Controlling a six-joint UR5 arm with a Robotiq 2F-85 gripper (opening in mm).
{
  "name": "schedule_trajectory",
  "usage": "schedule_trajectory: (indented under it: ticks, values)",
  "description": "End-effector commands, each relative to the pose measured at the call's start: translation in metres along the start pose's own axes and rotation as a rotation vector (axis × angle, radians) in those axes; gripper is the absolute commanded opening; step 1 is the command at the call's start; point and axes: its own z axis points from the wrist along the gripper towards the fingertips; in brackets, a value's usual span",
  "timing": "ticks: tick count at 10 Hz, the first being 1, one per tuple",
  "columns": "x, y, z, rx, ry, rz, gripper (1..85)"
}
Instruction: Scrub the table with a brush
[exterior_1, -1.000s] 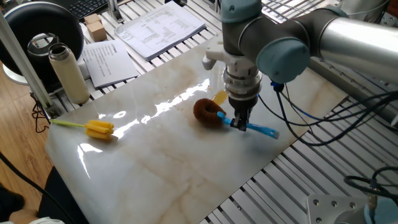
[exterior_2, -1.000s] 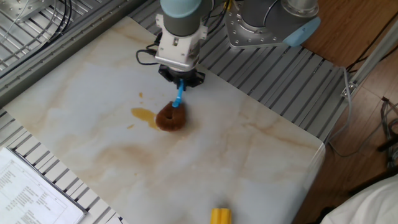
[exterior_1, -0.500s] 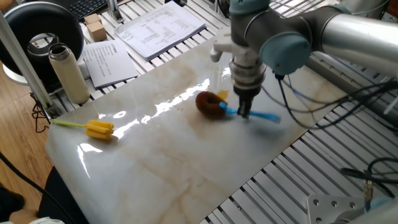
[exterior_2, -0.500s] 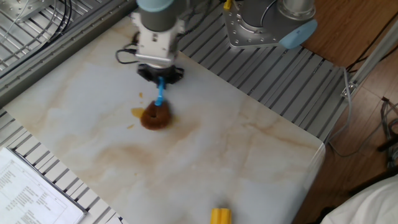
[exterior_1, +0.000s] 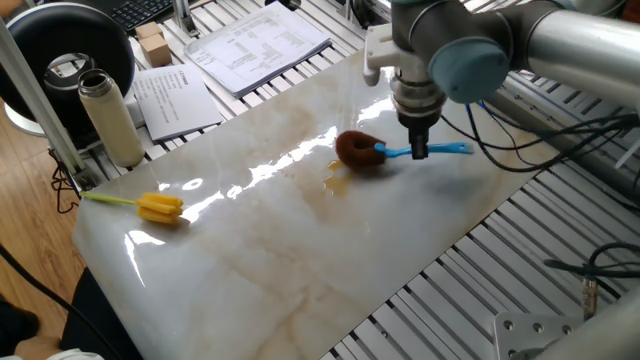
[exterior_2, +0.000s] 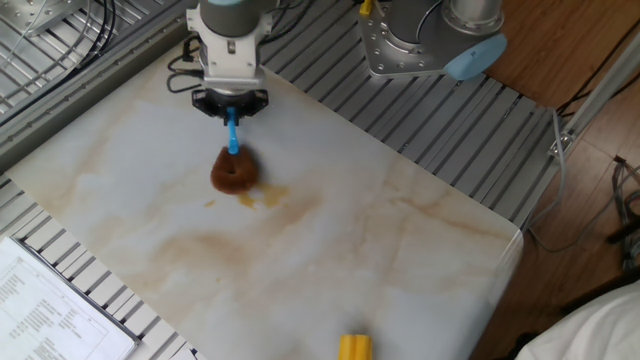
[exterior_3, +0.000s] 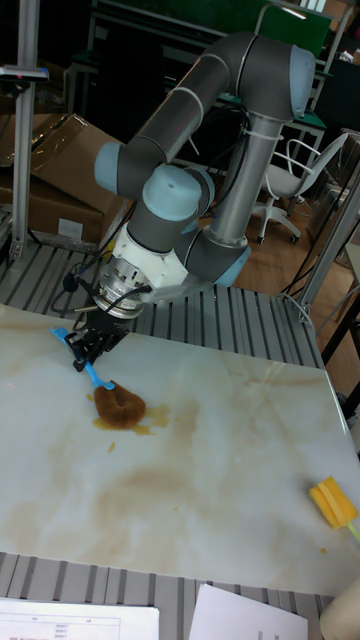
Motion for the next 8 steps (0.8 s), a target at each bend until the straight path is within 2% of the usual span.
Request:
schedule_trajectory:
  ticks: [1, 2, 3, 4, 5, 7, 8]
  values:
    - [-0.008, 0.030, 0.013, -0.033, 0.037, -0.005, 1.3]
    - [-0.004, 0.042, 0.006, -0.016, 0.069, 0.004, 1.3]
    - [0.000, 0.054, -0.003, -0.018, 0.087, 0.016, 1.3]
    - [0.006, 0.056, -0.012, -0.020, 0.097, 0.018, 1.3]
    - [0.015, 0.046, -0.017, -0.006, 0.108, 0.007, 1.3]
    - [0.040, 0.026, -0.020, -0.020, 0.117, -0.006, 1.3]
    - [0.069, 0.028, -0.021, -0.050, 0.188, 0.025, 1.3]
